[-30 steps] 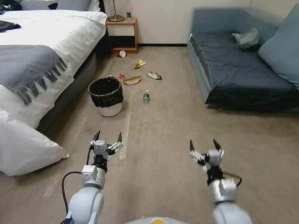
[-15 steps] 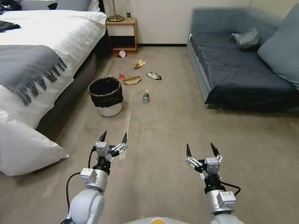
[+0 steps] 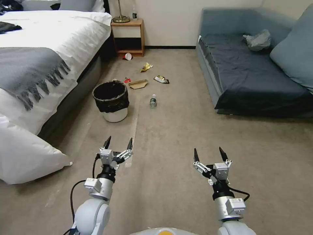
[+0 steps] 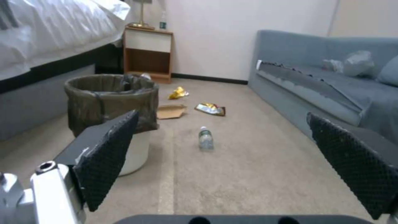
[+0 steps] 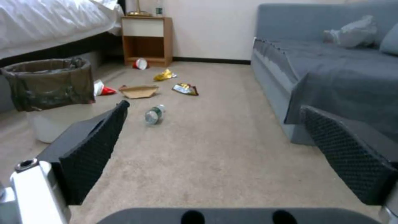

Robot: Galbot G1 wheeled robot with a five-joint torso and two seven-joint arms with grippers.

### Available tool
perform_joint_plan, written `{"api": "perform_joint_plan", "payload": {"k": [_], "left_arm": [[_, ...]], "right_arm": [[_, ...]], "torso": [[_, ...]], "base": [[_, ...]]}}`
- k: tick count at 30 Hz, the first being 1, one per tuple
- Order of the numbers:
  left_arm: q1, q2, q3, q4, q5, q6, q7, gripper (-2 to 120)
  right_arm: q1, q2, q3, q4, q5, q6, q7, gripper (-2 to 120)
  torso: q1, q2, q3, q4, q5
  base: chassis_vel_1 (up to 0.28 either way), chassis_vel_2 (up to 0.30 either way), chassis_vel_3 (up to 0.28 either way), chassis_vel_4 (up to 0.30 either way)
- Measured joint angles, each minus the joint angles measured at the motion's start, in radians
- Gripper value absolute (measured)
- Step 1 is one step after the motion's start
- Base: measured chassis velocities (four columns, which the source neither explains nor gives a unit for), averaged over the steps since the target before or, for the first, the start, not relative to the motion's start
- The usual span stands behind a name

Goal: Pick up the trash can from the floor.

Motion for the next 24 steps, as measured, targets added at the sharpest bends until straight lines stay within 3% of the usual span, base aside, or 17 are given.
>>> {"api": "perform_joint_plan", "payload": {"k": [19,24], "left_arm": [[-0.003,-0.004,-0.003,0.006,-0.015,-0.004,0.009,99],[-0.01,-0.003,-0.004,0.026,-0.032,-0.049,0.017,99]], "right_arm": [[0.016,-0.001,0.008,-0.024,0.01,0.056,-0.024,100],[0.018,-0.001,0.012,-0.038,0.01,0.069,-0.032,100]], "torso": [[0.0,0.0,0.0,0.0002,0.0],[0.0,0.0,0.0,0.0003,-0.0001]], "base": [[0.064,0.066,0.065,0.066],[0.115,0.117,0.118,0.106]]}}
